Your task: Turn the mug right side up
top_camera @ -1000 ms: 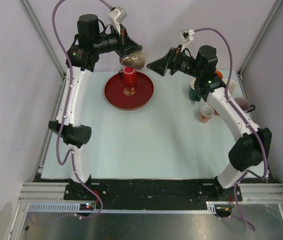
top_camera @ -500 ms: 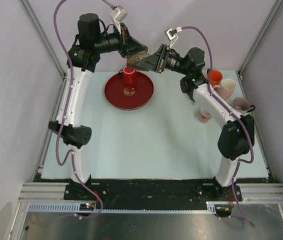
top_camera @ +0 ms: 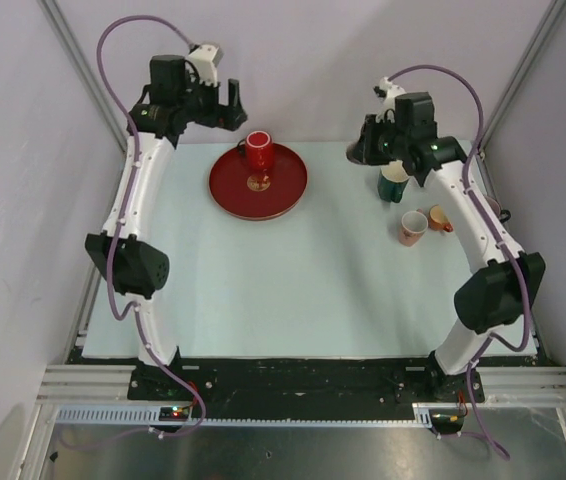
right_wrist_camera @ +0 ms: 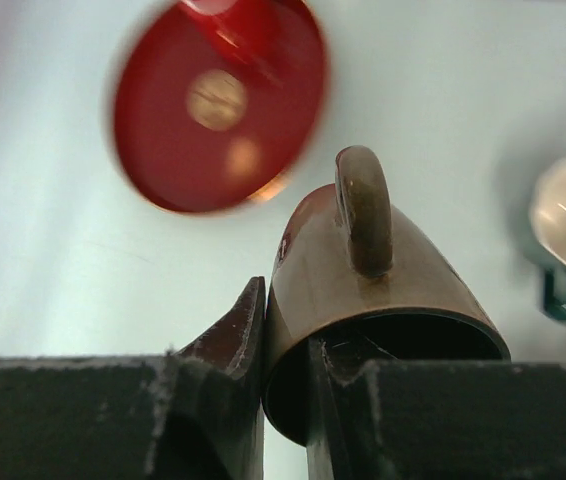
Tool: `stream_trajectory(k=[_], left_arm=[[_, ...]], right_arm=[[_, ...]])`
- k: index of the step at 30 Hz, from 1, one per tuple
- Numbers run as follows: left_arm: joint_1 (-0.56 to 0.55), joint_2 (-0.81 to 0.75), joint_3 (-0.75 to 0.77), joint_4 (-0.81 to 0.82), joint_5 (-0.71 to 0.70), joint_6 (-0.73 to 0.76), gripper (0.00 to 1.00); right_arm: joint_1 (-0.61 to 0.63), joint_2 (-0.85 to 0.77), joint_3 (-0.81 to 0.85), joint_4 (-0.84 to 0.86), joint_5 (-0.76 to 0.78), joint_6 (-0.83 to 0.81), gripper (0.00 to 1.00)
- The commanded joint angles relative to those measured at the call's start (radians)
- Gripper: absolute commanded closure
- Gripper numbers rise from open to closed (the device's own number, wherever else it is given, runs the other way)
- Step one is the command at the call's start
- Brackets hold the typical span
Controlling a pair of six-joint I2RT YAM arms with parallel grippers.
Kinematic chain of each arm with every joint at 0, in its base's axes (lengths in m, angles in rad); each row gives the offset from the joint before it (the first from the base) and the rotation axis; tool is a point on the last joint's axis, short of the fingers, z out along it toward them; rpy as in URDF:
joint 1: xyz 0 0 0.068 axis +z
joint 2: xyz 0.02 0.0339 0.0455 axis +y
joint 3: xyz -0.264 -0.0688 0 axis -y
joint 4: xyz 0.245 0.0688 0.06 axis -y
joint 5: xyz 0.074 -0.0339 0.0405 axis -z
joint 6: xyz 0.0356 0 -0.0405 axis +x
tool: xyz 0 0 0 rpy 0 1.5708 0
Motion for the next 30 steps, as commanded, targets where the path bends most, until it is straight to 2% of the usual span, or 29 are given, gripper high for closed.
stream_trajectory(k=[1, 3, 6, 12, 18, 22, 23, 27, 30], left_arm=[[0.038, -0.133, -0.128, 0.009, -0.149, 0.126, 0.00], [0.052, -0.153, -0.199, 0.009, -0.154, 0.153, 0.00], [0.067, -0.167, -0.278, 0.008, -0.153, 0.194, 0.00], [0.074, -0.130, -0.339, 0.007, -0.087, 0.317, 0.00], [0.072, -0.002, -0.238, 0.008, -0.105, 0.353, 0.00], [0.071, 0.115, -0.093, 0.010, 0.040, 0.391, 0.00], [0.067, 0.158, -0.048, 0.010, 0.081, 0.416, 0.00], [0.028, 0.315, 0.136, 0.014, 0.125, 0.600, 0.00], [-0.018, 0.379, 0.151, 0.017, 0.087, 0.877, 0.00]], right_arm=[[0.058, 0.130, 0.185, -0.421, 0.309, -0.310, 1.00], [0.093, 0.212, 0.236, -0.503, 0.396, -0.350, 1.00], [0.101, 0.303, 0.223, -0.526, 0.485, -0.353, 1.00], [0.084, 0.413, 0.171, -0.470, 0.436, -0.316, 1.00], [0.053, 0.463, 0.110, -0.421, 0.440, -0.269, 1.00], [0.021, 0.463, 0.042, -0.372, 0.416, -0.244, 1.00], [0.016, 0.464, 0.032, -0.363, 0.408, -0.241, 0.99], [0.011, 0.476, 0.035, -0.376, 0.423, -0.228, 0.75], [0.007, 0.471, 0.026, -0.378, 0.414, -0.214, 0.65]])
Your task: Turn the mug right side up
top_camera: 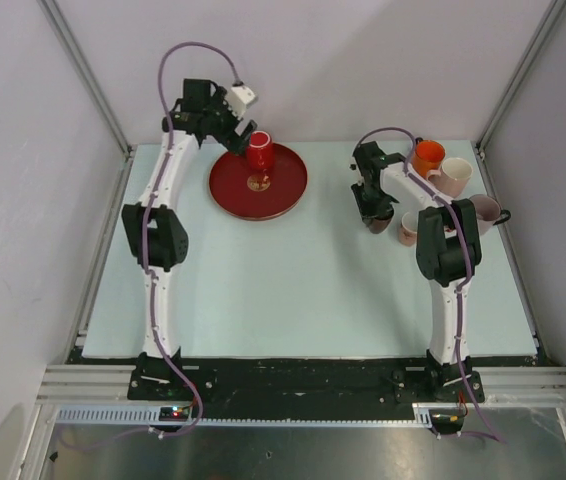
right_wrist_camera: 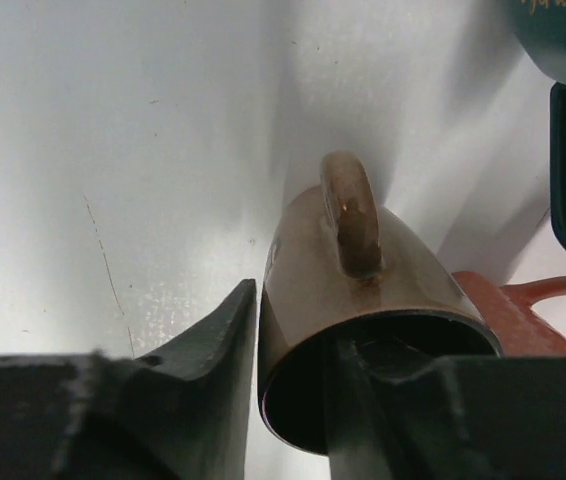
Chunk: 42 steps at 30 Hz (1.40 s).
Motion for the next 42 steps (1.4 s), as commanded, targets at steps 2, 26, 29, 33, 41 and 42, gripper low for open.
stream_trajectory(k=[2, 26, 29, 33, 41, 42], left_arm=[[-0.089, 0.085, 0.040, 0.017, -0.002, 0.523, 0.00], [-0.119, 0.144, -0.139, 0.024, -0.101, 0.803, 0.17], [-0.119, 0.123, -0.153, -0.041, -0.075, 0.796, 0.20], [-0.124, 0.065, -0.196, -0.081, -0.014, 0.759, 0.21], [-0.142, -0.089, -0.299, -0.136, 0.104, 0.660, 0.15], [-0.141, -0.096, -0.265, -0.144, 0.121, 0.611, 0.12]], right_arm=[[-0.003, -0.009, -0.015, 0.008, 0.004, 0.031, 0.58], [0.019, -0.114, 0.028, -0.090, 0.092, 0.054, 0.27], [0.017, -0.127, 0.031, -0.088, 0.100, 0.045, 0.26], [0.011, -0.141, 0.032, -0.089, 0.108, 0.038, 0.26], [0.001, -0.158, 0.034, -0.089, 0.107, 0.032, 0.26], [0.001, -0.159, 0.035, -0.090, 0.104, 0.031, 0.26]])
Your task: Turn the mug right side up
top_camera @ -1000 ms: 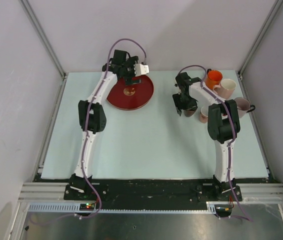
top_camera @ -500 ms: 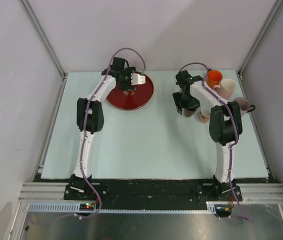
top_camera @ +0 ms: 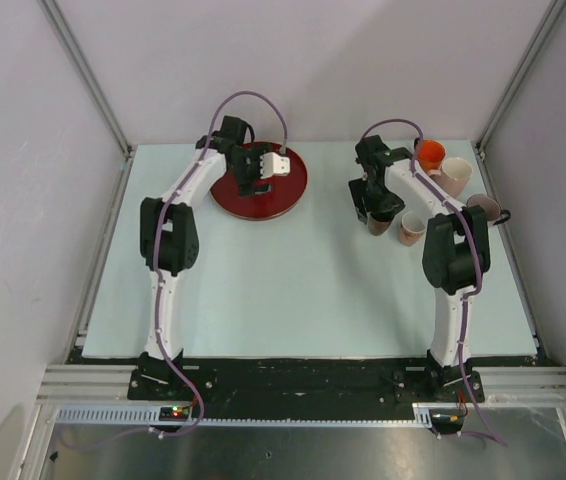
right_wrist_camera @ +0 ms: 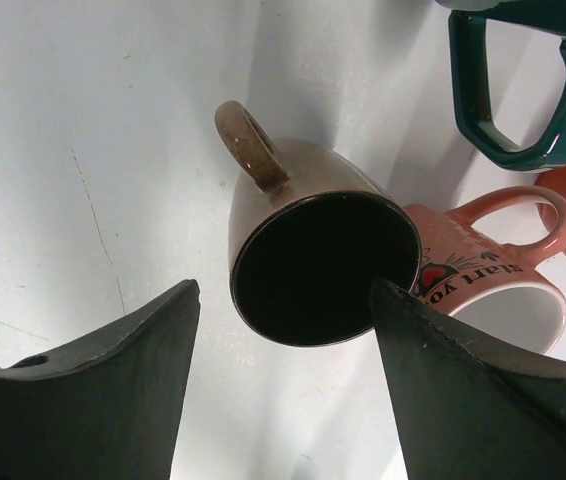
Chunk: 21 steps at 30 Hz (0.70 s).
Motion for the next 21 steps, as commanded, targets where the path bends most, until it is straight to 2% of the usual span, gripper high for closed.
stream_trajectory(k=[1, 5, 10, 11, 12, 14, 18, 21], left_arm=[[-0.009, -0.119, 0.066, -0.072, 0.140, -0.161, 0.08], [0.021, -0.112, 0.209, -0.074, 0.211, -0.292, 0.01], [0.076, -0.037, 0.297, -0.074, 0.116, -0.309, 0.00], [0.089, -0.008, 0.311, -0.074, 0.091, -0.301, 0.00], [0.099, 0.016, 0.327, -0.074, 0.062, -0.293, 0.01], [0.119, 0.059, 0.346, -0.074, 0.029, -0.265, 0.06], [0.139, 0.093, 0.321, -0.074, 0.019, -0.121, 0.16], [0.139, 0.132, 0.330, -0.070, 0.009, -0.022, 0.20]], right_arm=[[-0.006, -0.064, 0.039, -0.016, 0.013, -0.010, 0.26], [-0.002, -0.066, 0.042, -0.022, -0.003, -0.017, 0.25], [0.011, -0.086, 0.048, -0.034, -0.012, -0.027, 0.24], [0.015, -0.093, 0.048, -0.035, -0.015, -0.027, 0.21], [0.018, -0.097, 0.047, -0.034, -0.017, -0.027, 0.12], [0.024, -0.104, 0.049, -0.036, -0.019, -0.028, 0.06], [0.035, -0.107, 0.061, -0.049, -0.007, -0.046, 0.04], [0.038, -0.112, 0.065, -0.065, 0.006, -0.054, 0.04]])
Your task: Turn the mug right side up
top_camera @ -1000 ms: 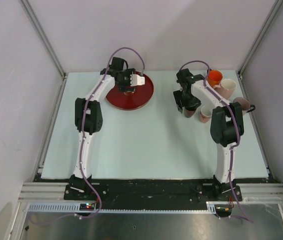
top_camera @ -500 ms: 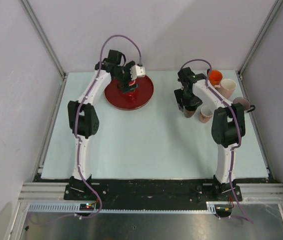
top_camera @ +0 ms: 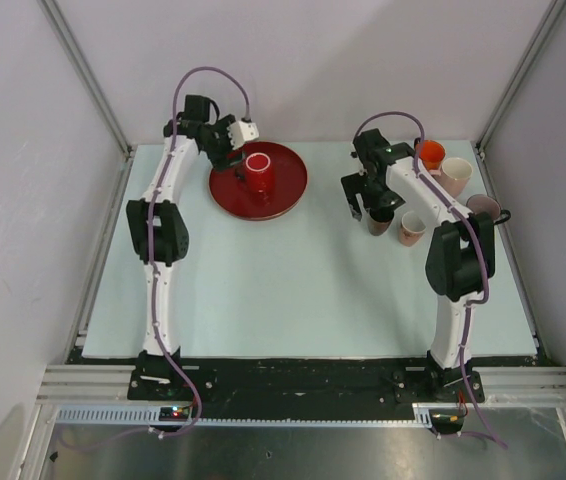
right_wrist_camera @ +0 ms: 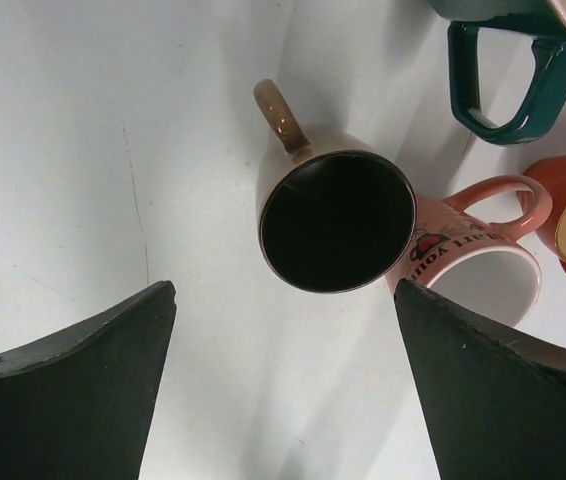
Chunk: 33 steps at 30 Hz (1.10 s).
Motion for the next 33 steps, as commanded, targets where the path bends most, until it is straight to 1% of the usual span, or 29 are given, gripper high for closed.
stream_trajectory(k=[1, 5, 9, 11, 13, 15, 17, 19, 20, 21, 22, 25, 27, 29, 30, 33], left_arm=[[-0.009, 0.059, 0.018, -0.004, -0.027, 0.172, 0.21], [-0.022, 0.126, 0.067, 0.006, -0.042, 0.216, 0.24], [-0.045, 0.121, 0.004, 0.008, -0.051, 0.239, 0.25], [-0.053, 0.117, -0.022, 0.009, -0.044, 0.227, 0.27], [-0.058, 0.116, -0.030, 0.009, -0.032, 0.207, 0.31], [-0.060, 0.116, -0.032, 0.010, -0.023, 0.189, 0.41], [-0.062, 0.115, -0.044, 0.009, -0.018, 0.181, 0.55], [-0.066, 0.115, -0.054, 0.008, -0.024, 0.178, 0.74], [-0.068, 0.116, -0.055, 0.009, -0.033, 0.174, 0.87], [-0.069, 0.118, -0.048, 0.009, -0.039, 0.156, 0.93], [-0.069, 0.117, -0.044, 0.009, -0.039, 0.138, 0.97], [-0.069, 0.103, -0.031, 0.011, -0.033, 0.044, 1.00], [-0.069, 0.089, 0.002, 0.024, -0.039, -0.071, 1.00], [-0.068, 0.072, 0.045, 0.049, -0.051, -0.221, 1.00], [-0.065, 0.057, 0.060, 0.066, -0.055, -0.302, 1.00], [-0.064, 0.003, 0.064, 0.111, -0.063, -0.479, 1.00]], right_arm=[[0.009, -0.053, 0.042, -0.031, 0.025, -0.025, 0.04], [0.012, -0.064, 0.044, -0.045, 0.027, -0.020, 0.04], [0.015, -0.080, 0.048, -0.055, 0.033, -0.020, 0.03], [0.016, -0.085, 0.063, -0.063, 0.035, -0.022, 0.03], [0.015, -0.086, 0.081, -0.073, 0.034, -0.025, 0.03], [0.016, -0.087, 0.095, -0.081, 0.034, -0.027, 0.03], [0.015, -0.088, 0.107, -0.087, 0.037, -0.029, 0.03], [0.015, -0.093, 0.113, -0.091, 0.043, -0.030, 0.03], [0.015, -0.097, 0.114, -0.092, 0.047, -0.032, 0.03], [0.016, -0.100, 0.116, -0.094, 0.049, -0.031, 0.03], [0.016, -0.105, 0.116, -0.096, 0.050, -0.031, 0.03], [0.016, -0.123, 0.120, -0.098, 0.050, -0.026, 0.03], [0.016, -0.141, 0.122, -0.090, 0.039, -0.018, 0.03], [0.016, -0.165, 0.118, -0.065, 0.001, -0.008, 0.03], [0.017, -0.179, 0.113, -0.040, -0.028, 0.006, 0.03], [0.022, -0.220, 0.090, 0.046, -0.120, 0.049, 0.03]])
